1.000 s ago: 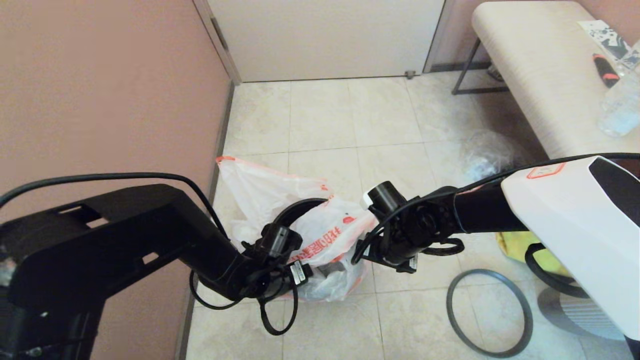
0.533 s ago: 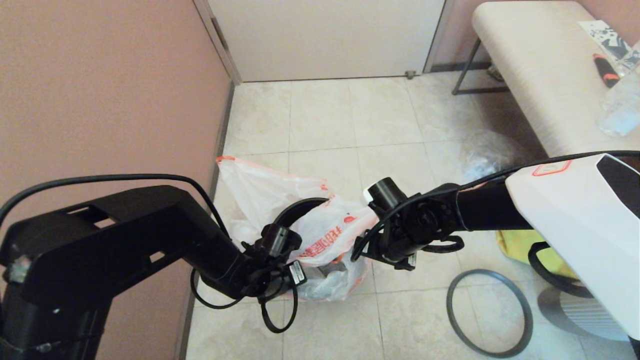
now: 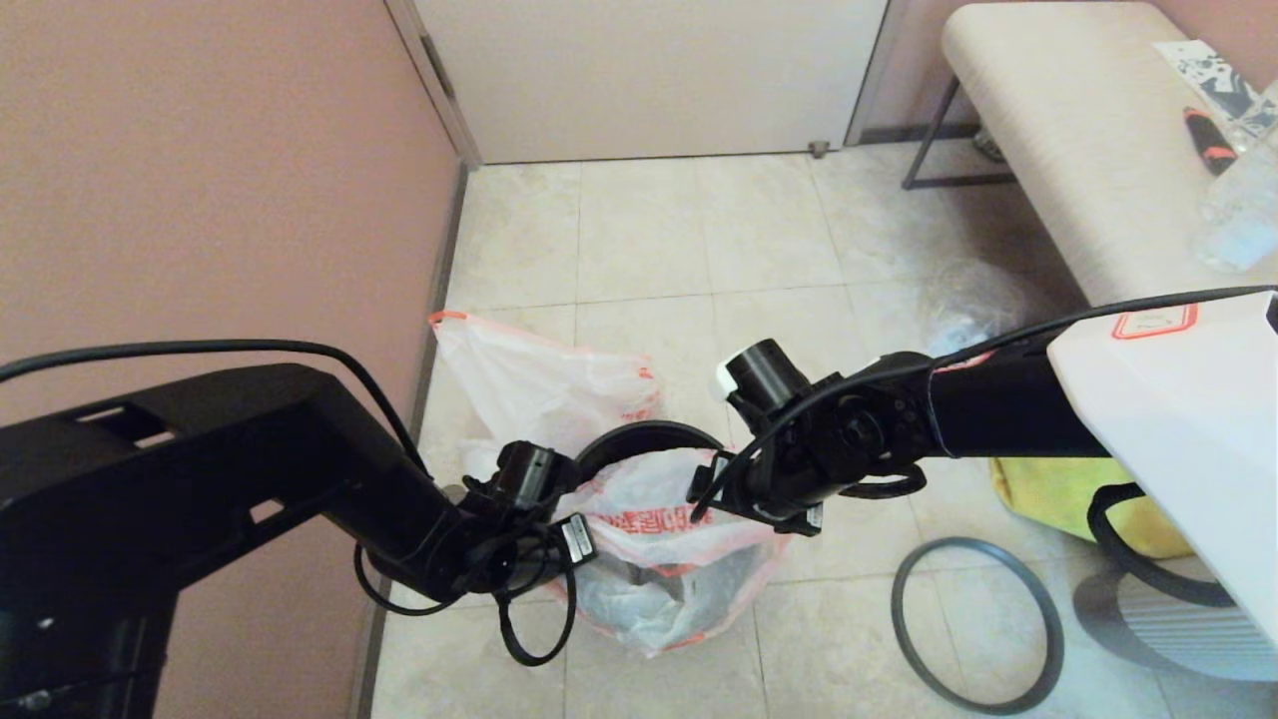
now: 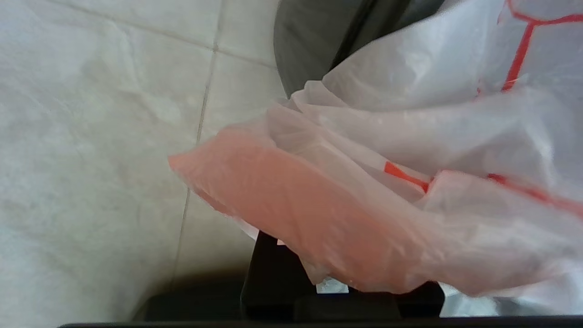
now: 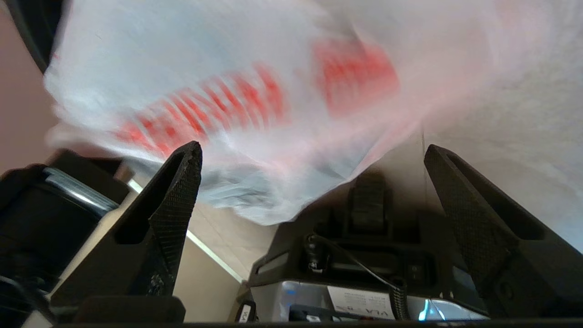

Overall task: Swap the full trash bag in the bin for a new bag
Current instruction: Put the new garbage bag on the trash can

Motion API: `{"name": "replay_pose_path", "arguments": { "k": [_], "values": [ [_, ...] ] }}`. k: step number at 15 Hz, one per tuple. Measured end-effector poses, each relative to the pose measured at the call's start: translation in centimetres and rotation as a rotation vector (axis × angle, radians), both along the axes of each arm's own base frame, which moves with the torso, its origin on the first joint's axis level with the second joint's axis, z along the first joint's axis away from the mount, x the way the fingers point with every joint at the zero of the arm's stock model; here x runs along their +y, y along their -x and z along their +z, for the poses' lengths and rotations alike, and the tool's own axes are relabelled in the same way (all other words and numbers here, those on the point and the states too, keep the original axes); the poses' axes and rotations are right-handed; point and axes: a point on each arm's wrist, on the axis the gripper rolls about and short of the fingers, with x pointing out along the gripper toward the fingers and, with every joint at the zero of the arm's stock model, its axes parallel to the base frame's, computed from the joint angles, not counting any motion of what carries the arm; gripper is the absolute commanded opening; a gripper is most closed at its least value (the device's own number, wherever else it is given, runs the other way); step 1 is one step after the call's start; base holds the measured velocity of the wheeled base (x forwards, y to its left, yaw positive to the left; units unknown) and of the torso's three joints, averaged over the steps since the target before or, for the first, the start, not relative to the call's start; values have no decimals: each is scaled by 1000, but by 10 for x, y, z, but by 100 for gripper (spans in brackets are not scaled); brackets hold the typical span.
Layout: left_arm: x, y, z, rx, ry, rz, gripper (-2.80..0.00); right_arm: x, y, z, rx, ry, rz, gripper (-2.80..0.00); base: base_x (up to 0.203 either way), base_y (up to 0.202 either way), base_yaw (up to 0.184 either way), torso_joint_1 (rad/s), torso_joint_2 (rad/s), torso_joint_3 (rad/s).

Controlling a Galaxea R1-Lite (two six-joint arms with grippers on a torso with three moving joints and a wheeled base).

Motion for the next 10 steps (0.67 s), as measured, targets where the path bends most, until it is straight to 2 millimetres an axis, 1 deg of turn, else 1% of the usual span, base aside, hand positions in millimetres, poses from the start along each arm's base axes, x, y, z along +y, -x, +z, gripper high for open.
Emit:
{"name": "replay_pose_path", "arguments": {
  "k": [1, 3, 4, 7, 10],
  "values": [
    [5, 0, 1, 1, 0, 11, -280, 2, 1, 2, -7, -7, 6, 0, 0, 0, 0, 0, 0, 0],
    [14, 1, 3, -7, 6, 38, -280, 12, 5, 8, -18, -31, 42, 0, 0, 0, 0, 0, 0, 0],
    [18, -2, 4, -26, 17, 49, -280, 18, 8, 7, -19, -32, 59, 0, 0, 0, 0, 0, 0, 0],
    [26, -14, 2, -91, 43, 80, -280, 35, 14, -6, -6, -8, 111, 0, 0, 0, 0, 0, 0, 0],
    [33, -27, -3, -106, 46, 107, -280, 43, 10, -23, 13, 12, 121, 0, 0, 0, 0, 0, 0, 0]
  ]
}}
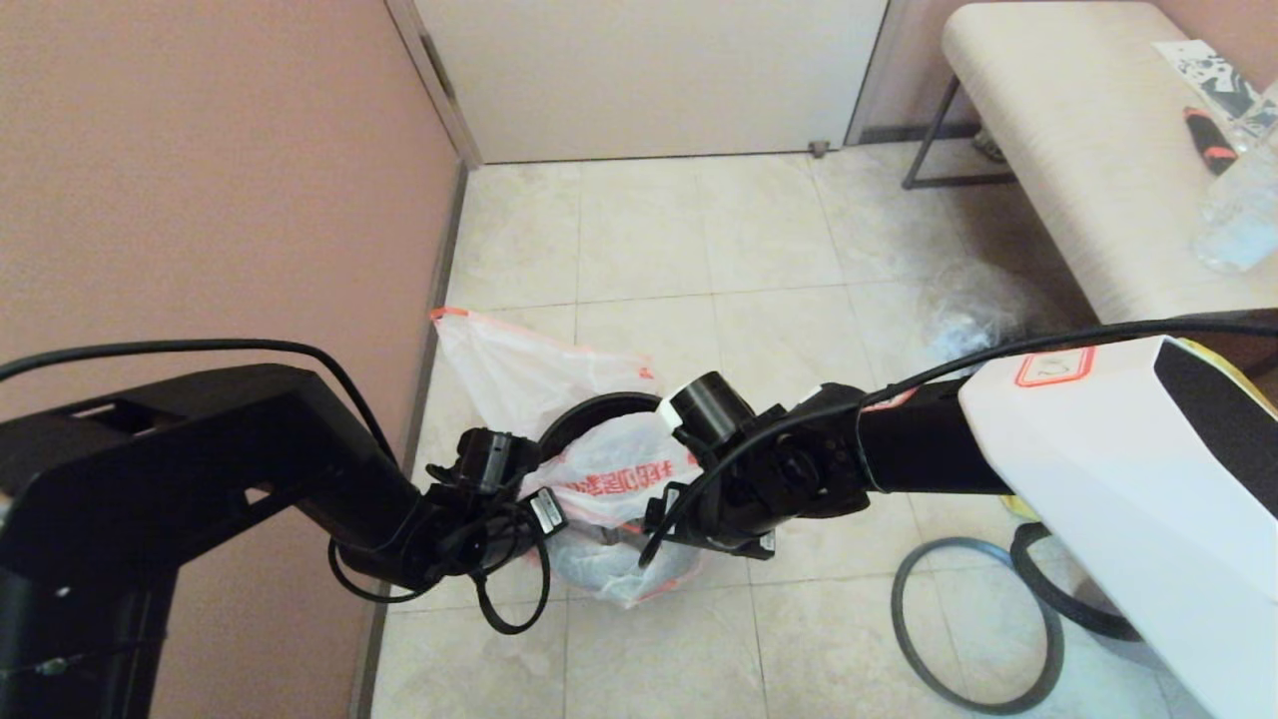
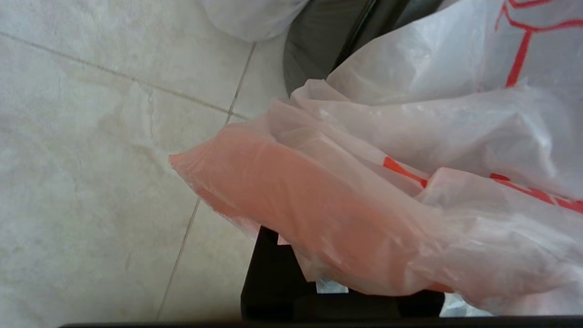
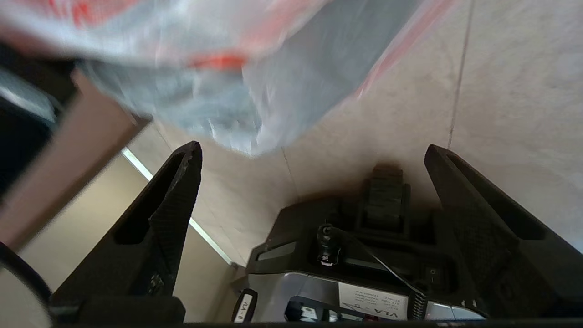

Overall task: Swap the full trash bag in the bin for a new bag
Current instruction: Put the new garbage bag on the trash can

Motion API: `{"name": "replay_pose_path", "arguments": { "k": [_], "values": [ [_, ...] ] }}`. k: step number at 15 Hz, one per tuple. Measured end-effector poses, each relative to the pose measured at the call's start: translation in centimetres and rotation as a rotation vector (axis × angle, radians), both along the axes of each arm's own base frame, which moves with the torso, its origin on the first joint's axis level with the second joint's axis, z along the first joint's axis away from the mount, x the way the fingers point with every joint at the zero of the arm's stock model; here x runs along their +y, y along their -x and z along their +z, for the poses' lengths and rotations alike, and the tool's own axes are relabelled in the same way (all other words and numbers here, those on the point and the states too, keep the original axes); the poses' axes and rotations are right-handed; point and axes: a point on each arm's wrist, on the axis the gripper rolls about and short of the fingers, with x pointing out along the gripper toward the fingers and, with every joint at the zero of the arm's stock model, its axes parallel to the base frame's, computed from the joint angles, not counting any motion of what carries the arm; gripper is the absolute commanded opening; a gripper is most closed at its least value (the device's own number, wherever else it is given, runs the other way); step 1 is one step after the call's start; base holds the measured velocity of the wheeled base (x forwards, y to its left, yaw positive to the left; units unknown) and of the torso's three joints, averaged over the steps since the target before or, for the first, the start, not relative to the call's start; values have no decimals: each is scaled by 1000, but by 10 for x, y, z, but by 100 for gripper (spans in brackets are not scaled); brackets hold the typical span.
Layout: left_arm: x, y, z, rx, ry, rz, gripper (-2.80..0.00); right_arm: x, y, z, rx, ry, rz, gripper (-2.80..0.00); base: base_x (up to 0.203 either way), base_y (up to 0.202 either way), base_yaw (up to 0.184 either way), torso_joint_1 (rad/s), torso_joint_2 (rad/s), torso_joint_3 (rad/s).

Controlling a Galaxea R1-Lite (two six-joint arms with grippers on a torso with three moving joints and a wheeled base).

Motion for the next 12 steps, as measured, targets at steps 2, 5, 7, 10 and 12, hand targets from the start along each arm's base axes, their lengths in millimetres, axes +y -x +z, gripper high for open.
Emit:
{"name": "replay_pose_path", "arguments": {
  "k": [2, 5, 7, 10, 12],
  "values": [
    [6, -10, -2, -9, 2, 24, -280, 2, -2, -7, -3, 27, 22, -280, 0, 0, 0, 0, 0, 0],
    [13, -21, -4, -21, 5, 52, -280, 3, -5, -13, -18, 62, 59, -280, 0, 0, 0, 0, 0, 0],
    [15, -24, -4, -27, 6, 59, -280, 4, -11, -16, -30, 67, 57, -280, 0, 0, 0, 0, 0, 0],
    [15, -25, -5, -27, 6, 59, -280, 9, -19, -16, -63, 62, 61, -280, 0, 0, 0, 0, 0, 0],
    [14, -25, -5, -28, 6, 57, -280, 10, -26, -15, -95, 65, 31, -280, 0, 0, 0, 0, 0, 0]
  ]
}}
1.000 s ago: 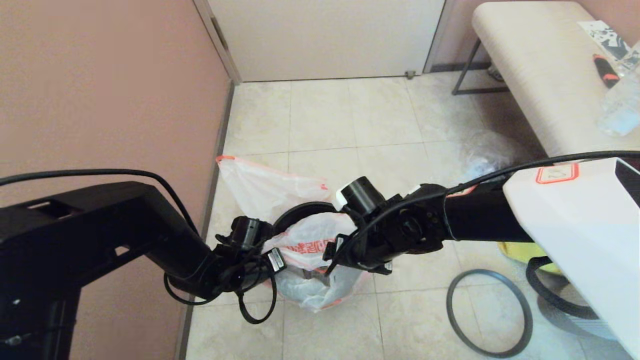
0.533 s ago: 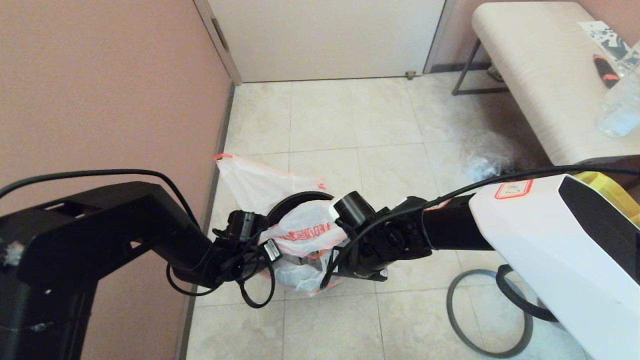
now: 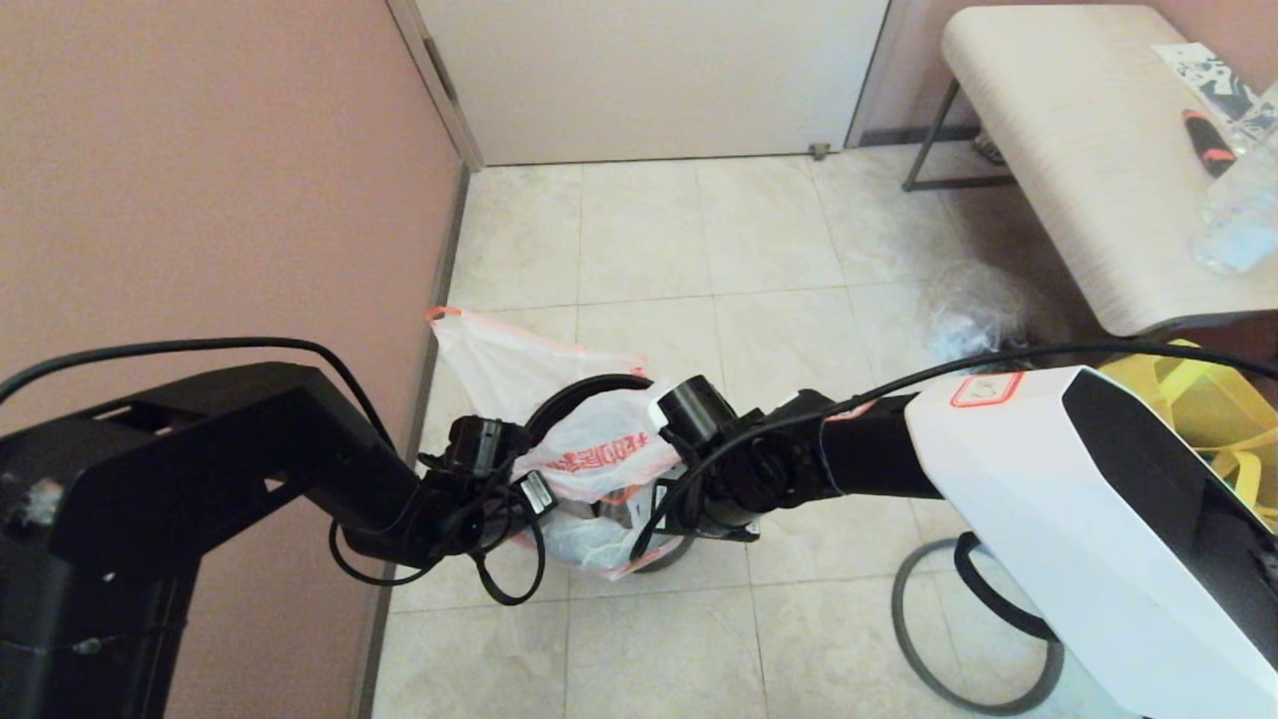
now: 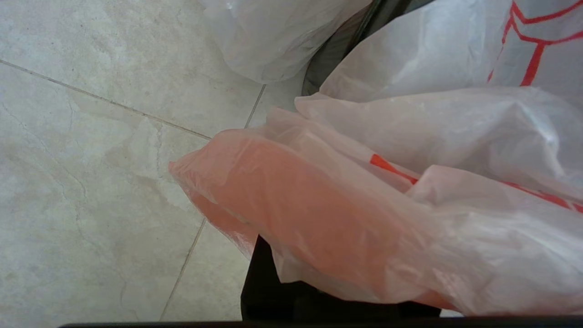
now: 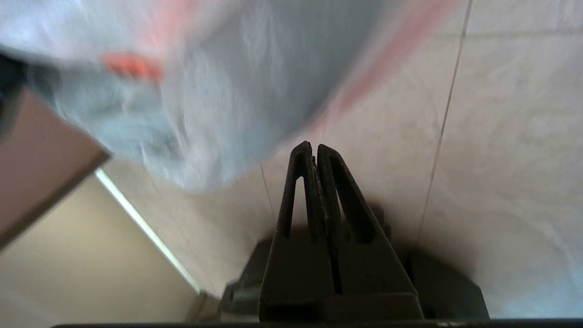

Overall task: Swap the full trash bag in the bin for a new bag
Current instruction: Put the new garbage bag on the trash can

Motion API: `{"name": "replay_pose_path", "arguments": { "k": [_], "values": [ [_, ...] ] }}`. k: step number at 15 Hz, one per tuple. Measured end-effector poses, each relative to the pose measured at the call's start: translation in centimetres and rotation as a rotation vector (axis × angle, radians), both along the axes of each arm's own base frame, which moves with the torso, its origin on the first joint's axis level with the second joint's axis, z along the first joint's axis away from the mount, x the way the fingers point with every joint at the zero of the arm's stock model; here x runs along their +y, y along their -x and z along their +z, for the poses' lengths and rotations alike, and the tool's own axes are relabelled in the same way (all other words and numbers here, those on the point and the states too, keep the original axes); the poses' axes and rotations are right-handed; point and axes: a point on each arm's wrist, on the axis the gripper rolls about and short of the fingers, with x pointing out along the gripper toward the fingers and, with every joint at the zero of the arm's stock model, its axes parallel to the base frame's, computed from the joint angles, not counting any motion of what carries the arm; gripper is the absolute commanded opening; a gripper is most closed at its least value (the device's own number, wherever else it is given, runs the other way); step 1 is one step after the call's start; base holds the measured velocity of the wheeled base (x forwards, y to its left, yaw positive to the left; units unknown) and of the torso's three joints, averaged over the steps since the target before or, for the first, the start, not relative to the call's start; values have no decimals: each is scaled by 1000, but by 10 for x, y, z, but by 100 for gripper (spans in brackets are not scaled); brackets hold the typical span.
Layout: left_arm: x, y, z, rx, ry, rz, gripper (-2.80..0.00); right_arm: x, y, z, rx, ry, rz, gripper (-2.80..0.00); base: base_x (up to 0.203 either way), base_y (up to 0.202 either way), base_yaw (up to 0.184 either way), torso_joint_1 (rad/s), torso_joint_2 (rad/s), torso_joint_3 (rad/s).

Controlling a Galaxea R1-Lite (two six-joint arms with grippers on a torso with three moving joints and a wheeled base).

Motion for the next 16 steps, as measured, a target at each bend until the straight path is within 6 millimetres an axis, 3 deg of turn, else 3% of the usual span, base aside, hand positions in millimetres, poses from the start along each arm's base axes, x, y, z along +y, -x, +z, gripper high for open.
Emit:
{"name": "replay_pose_path", "arguments": {
  "k": [8, 16],
  "values": [
    [-5, 2, -2, 6, -4, -13, -280, -36, -55, -3, -144, -79, -106, -280, 0, 0, 0, 0, 0, 0],
    [-18, 16, -6, 30, -56, -104, -280, -50, -79, -14, -228, -111, -138, -280, 0, 0, 0, 0, 0, 0]
  ]
}}
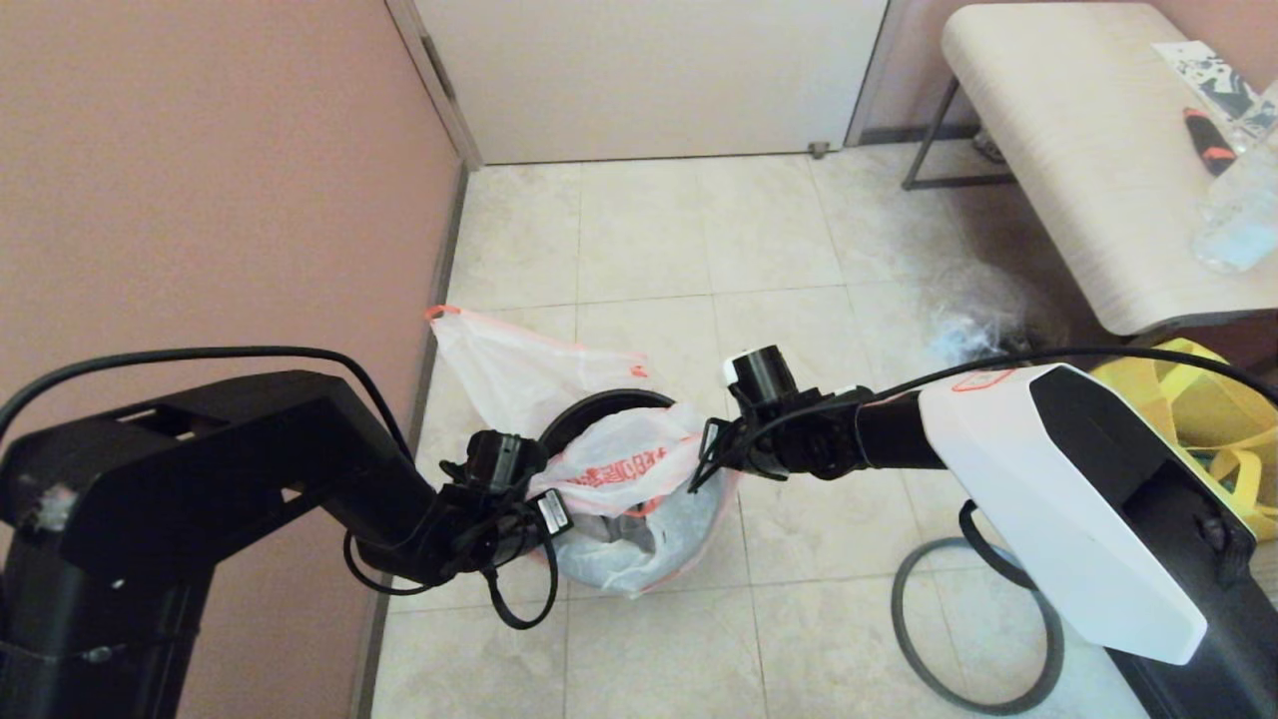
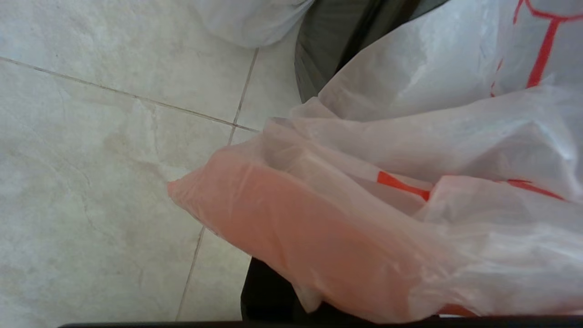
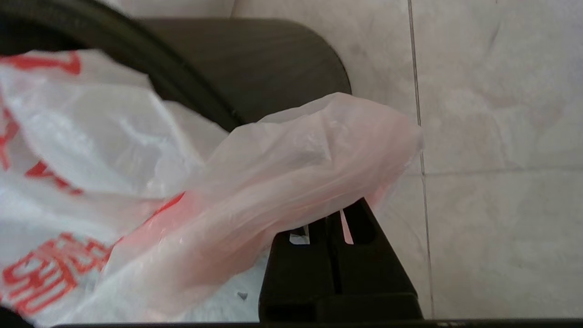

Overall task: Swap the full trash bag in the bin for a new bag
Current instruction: Put the new garbage bag on the trash can

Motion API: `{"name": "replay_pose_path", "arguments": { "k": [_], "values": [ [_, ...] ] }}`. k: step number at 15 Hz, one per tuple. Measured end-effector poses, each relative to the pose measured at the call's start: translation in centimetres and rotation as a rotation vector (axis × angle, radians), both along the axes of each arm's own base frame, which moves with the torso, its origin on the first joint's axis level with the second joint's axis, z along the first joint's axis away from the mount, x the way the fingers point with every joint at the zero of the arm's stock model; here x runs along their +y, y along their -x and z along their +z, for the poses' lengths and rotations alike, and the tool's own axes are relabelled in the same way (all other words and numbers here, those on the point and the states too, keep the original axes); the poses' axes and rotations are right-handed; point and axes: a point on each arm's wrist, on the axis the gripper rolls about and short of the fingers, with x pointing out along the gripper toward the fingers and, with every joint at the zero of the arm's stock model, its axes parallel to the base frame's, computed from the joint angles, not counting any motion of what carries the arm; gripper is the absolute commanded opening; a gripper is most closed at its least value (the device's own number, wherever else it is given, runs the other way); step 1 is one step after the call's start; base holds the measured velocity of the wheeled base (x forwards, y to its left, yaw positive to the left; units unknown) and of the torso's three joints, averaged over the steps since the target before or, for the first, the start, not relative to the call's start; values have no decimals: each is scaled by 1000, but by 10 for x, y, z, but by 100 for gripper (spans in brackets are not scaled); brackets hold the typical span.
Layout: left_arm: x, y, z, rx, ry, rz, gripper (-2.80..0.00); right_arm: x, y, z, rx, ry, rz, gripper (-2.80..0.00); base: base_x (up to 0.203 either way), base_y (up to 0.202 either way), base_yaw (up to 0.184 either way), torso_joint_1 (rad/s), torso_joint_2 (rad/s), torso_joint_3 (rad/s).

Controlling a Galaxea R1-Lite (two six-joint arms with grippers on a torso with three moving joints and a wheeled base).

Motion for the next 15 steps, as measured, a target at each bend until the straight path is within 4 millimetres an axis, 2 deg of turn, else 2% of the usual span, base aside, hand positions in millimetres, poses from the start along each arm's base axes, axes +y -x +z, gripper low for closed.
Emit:
{"name": "replay_pose_path", "arguments": {
  "k": [3, 10, 15],
  "values": [
    [-4, 6, -1, 16, 1, -54, -280, -4, -8, 1, -43, -28, -12, -280, 0, 0, 0, 0, 0, 0],
    [-7, 19, 1, 11, 35, -190, -280, -8, -12, 2, -57, -41, -20, -280, 0, 0, 0, 0, 0, 0],
    [-8, 29, 2, 34, 46, -329, -280, -6, -9, 13, -88, -66, -16, -280, 0, 0, 0, 0, 0, 0]
  ]
}}
